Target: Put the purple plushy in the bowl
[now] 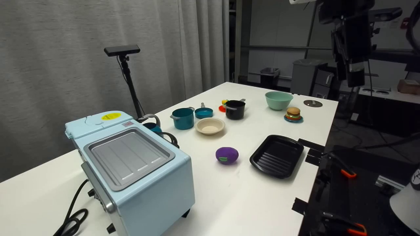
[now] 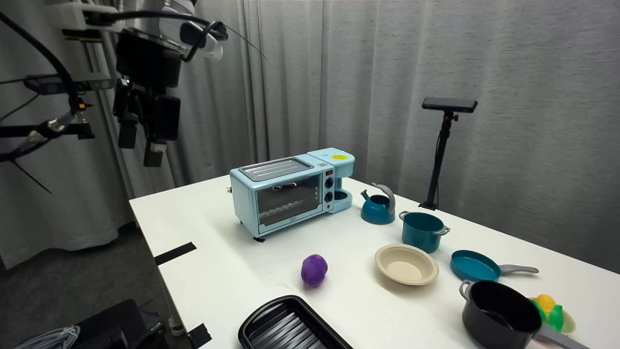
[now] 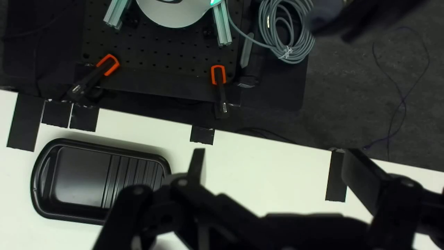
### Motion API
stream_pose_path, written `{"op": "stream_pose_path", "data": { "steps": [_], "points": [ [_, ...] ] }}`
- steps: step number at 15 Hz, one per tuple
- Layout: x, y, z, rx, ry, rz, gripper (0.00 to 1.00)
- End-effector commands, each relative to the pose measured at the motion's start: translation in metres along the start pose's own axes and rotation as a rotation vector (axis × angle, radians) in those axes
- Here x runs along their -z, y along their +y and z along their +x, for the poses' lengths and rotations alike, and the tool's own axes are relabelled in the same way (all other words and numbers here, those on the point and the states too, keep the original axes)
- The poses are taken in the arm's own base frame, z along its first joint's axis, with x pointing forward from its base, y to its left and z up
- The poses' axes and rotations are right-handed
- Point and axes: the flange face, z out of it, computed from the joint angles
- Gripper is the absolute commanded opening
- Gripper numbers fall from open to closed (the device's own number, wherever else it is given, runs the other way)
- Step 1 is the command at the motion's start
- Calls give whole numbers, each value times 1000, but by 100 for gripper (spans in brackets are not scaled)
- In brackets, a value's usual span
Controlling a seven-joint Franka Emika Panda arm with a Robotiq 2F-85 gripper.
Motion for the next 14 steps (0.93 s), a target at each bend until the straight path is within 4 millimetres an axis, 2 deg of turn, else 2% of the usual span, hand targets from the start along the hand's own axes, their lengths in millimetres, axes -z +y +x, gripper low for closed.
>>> {"op": "stream_pose_path", "data": {
  "steps": [1,14],
  "points": [
    [0,0,0,2,2,-2,100],
    [5,3,8,-13,101,-66,100]
  ]
}}
